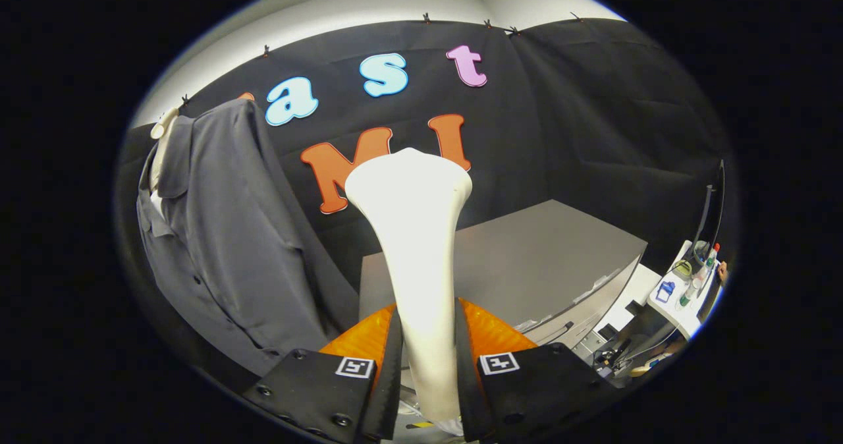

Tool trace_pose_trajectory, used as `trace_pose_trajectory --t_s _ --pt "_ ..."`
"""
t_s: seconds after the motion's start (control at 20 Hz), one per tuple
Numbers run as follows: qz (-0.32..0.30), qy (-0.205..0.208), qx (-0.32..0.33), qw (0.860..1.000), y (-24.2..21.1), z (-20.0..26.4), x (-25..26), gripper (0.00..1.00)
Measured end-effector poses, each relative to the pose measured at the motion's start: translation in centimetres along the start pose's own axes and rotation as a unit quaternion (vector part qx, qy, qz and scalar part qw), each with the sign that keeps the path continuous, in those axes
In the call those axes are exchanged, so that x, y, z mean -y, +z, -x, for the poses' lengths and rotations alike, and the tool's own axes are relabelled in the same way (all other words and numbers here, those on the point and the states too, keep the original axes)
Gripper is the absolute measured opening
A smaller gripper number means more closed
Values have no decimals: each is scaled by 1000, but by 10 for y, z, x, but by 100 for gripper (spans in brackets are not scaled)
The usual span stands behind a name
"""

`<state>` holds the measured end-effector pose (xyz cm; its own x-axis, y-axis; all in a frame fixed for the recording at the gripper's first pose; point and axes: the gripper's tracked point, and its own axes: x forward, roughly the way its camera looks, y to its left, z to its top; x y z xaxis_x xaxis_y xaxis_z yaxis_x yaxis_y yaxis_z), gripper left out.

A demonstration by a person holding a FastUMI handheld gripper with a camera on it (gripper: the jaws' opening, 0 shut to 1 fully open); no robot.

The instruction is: Iron the clothes twice with a garment steamer, once on the left side and once on the right side.

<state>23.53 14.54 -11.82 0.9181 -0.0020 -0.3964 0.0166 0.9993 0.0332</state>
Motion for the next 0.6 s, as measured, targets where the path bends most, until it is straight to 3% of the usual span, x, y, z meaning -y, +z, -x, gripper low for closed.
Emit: trace_pose_trajectory --t_s 0.35,0.6 --pt "-1 -6 34 999 -16 66 -72 44" --pt "6 -10 40 999 -31 86 -114 44"
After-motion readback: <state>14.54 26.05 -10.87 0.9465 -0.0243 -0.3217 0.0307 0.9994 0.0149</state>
